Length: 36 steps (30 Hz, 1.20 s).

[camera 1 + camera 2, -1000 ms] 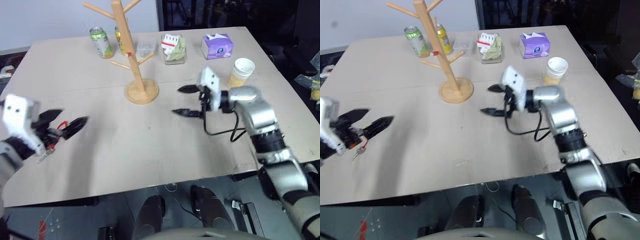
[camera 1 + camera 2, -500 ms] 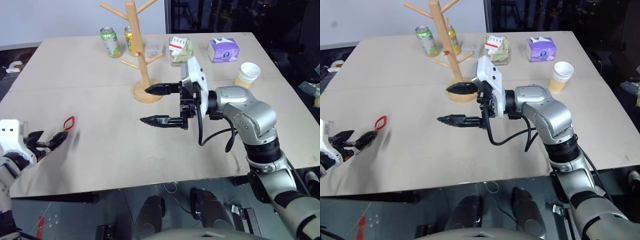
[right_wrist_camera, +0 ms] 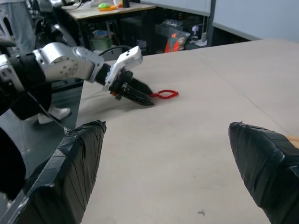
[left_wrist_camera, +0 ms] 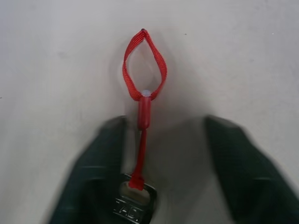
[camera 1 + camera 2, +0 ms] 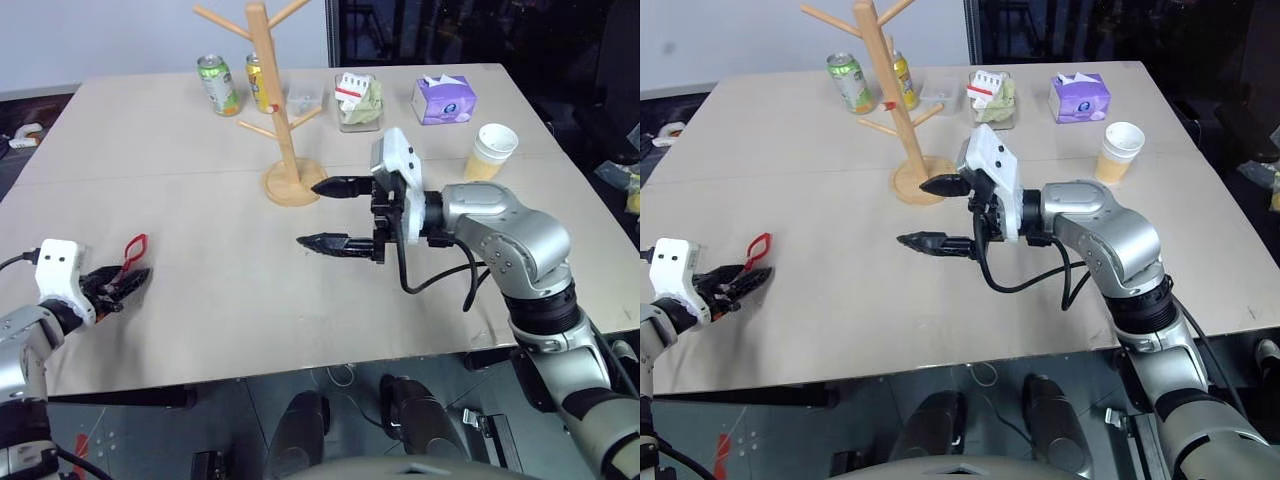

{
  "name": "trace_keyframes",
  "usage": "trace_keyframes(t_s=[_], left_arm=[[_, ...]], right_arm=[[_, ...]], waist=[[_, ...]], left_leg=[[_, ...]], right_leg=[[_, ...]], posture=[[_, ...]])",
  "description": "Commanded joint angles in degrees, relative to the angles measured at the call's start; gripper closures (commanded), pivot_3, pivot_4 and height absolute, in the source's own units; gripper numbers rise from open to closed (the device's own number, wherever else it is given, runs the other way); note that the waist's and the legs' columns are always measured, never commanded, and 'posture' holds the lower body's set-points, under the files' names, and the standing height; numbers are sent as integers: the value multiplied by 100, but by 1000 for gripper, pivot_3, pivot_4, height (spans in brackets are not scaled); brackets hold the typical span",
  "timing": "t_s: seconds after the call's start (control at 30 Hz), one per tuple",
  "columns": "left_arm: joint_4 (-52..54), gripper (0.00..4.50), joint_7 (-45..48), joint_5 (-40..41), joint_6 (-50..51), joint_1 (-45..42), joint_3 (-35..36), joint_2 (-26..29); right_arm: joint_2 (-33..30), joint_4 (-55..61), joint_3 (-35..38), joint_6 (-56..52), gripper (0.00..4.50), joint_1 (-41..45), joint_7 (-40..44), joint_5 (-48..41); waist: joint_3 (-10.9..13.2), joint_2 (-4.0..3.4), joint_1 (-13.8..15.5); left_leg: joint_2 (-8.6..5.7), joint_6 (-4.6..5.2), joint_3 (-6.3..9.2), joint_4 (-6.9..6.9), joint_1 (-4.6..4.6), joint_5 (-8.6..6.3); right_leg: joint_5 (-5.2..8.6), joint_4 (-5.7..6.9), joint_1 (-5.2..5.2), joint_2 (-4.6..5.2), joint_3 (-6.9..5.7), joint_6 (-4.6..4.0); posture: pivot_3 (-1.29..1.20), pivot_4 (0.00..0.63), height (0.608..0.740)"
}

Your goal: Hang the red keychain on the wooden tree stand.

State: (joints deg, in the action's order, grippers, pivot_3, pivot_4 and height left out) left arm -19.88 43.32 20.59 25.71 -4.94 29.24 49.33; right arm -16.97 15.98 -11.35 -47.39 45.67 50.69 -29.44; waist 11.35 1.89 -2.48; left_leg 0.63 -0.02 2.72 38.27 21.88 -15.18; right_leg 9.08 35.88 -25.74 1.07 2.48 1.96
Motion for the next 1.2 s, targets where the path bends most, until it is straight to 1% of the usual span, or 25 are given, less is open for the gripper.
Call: trace_keyframes(t_s=[0.03,0.07,0.23,0.3,0.4,0.47,0.57,0.67,0.77,0.87,1.0,1.07,1.2], left_arm=[[-90,4092,14,7,-14,11,26,44],[-111,4467,-19,-3,-19,0,33,41],[-212,4467,-100,-58,-128,-134,61,123],[60,4467,-65,21,-95,-177,95,150],[961,4467,-76,270,27,-173,194,64],[2170,4467,-345,518,215,-79,207,-210],[3396,4467,-788,711,435,-21,241,-532],[4689,4467,-1217,607,355,-38,-74,-784],[5302,4467,-1591,503,400,-434,-620,-984],[5323,4467,-1791,254,305,-990,-1176,-1102],[4853,4467,-2014,-134,42,-1747,-1662,-1329],[4519,4467,-2061,-426,-180,-1960,-1900,-1412],[3996,4467,-2103,-840,-594,-2121,-2116,-1491]], right_arm=[[-44,218,131,-2,0,125,-85,-148],[-48,216,151,-26,0,144,-109,-182],[-126,176,171,-11,0,162,-164,-237],[-159,182,170,22,0,133,-176,-223],[-245,247,166,201,0,20,-225,-107],[-330,438,250,529,0,-334,-411,82],[-315,753,473,704,0,-851,-835,166],[-162,1305,756,679,0,-1422,-1451,153],[101,1521,887,659,0,-1588,-1990,147],[263,1480,817,738,0,-1414,-2228,227],[385,1320,677,894,0,-1098,-2368,369],[431,1330,672,897,0,-996,-2436,371],[436,1485,682,754,0,-1011,-2577,338]], waist=[[0,0,6],[0,0,8],[0,0,10],[0,0,7],[0,2,16],[-4,7,55],[-3,5,37],[-3,6,20],[-3,5,19],[-4,6,13],[-3,5,0],[-3,5,-9],[-3,5,3]], left_leg=[[0,0,0,0,0,0],[-1,0,0,0,0,0],[-1,0,1,0,-1,0],[0,0,3,0,-1,0],[1,0,7,1,6,0],[0,0,12,1,13,0],[-17,-1,5,0,16,0],[-24,-1,3,-1,19,0],[-27,-1,2,-1,15,0],[-18,0,4,7,-2,1],[-2,1,5,6,-5,2],[0,1,7,2,-3,2],[-3,1,6,-3,3,1]], right_leg=[[0,0,0,1,0,0],[0,0,0,2,0,0],[0,1,1,2,-1,0],[0,1,1,0,-3,0],[0,-2,0,0,-6,1],[0,-9,0,5,-10,1],[-14,-13,0,33,-7,24],[-16,-19,0,42,-5,26],[-15,-15,1,38,-3,27],[-14,-3,13,13,2,28],[-1,0,10,-12,6,4],[-13,0,8,-16,5,24],[-13,-8,7,-11,7,23]], posture=[[0,150,740],[0,150,740],[0,150,740],[0,150,740],[0,150,740],[0,150,740],[0,150,740],[0,150,740],[0,150,740],[0,150,740],[0,150,740],[0,150,740],[0,150,740]])
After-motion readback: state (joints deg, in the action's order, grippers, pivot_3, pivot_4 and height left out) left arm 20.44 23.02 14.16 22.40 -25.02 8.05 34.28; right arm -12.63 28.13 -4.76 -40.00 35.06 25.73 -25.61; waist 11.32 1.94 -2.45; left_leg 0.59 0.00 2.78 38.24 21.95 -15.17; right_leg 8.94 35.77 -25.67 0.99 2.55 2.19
